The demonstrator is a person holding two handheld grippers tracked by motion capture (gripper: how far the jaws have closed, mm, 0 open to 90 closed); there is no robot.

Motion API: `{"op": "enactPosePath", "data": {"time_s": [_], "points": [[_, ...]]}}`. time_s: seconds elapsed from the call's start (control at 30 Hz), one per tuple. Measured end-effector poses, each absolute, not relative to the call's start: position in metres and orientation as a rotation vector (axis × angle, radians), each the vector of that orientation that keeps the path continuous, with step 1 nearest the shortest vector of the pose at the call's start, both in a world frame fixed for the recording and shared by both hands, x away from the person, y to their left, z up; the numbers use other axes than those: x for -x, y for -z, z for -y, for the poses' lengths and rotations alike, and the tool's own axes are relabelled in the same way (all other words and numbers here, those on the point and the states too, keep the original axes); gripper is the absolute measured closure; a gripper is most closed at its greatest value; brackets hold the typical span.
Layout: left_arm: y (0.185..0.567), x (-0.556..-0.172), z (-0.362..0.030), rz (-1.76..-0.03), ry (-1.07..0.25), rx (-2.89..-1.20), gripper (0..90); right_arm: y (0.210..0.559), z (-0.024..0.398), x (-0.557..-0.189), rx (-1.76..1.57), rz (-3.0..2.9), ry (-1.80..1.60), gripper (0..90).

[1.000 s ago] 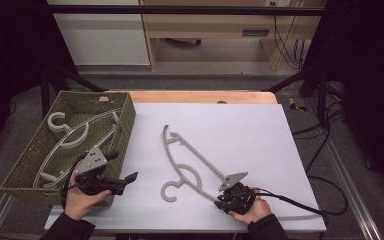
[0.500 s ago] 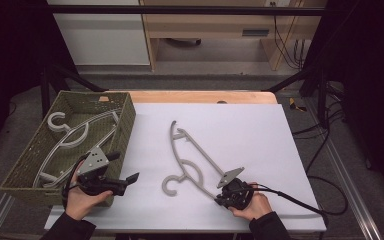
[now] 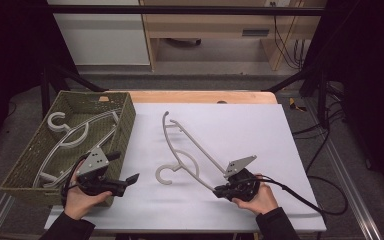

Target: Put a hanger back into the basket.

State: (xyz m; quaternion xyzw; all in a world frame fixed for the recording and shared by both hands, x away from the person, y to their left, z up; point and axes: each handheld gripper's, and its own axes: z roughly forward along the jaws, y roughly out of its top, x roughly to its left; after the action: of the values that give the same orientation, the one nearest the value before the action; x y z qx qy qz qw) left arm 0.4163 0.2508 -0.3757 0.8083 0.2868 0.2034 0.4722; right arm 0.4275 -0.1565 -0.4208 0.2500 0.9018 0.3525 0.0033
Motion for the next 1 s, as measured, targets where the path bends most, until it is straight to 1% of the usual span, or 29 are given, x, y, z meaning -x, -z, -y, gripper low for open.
{"op": "enactPosePath", "data": {"time_s": [0.2,0.4,0.6,0.87,1.0], "points": [[0.371,-0.416,-0.249,-0.644,-0.512,-2.000,6.0,0.404,0.165,-0.428,-0.659,-2.864,-1.231,83.2],[0.364,-0.415,-0.235,-0.537,-0.533,-2.055,6.2,0.393,0.168,-0.424,-0.592,-2.878,-1.269,83.2],[0.362,-0.418,-0.224,-0.483,-0.518,-2.123,6.3,0.390,0.169,-0.420,-0.541,-2.913,-1.293,83.2],[0.363,-0.418,-0.207,-0.407,-0.543,-2.221,7.8,0.387,0.168,-0.414,-0.474,-2.962,-1.310,83.2],[0.366,-0.415,-0.198,-0.351,-0.584,-2.274,8.9,0.388,0.166,-0.411,-0.441,-2.993,-1.310,83.2]]}}
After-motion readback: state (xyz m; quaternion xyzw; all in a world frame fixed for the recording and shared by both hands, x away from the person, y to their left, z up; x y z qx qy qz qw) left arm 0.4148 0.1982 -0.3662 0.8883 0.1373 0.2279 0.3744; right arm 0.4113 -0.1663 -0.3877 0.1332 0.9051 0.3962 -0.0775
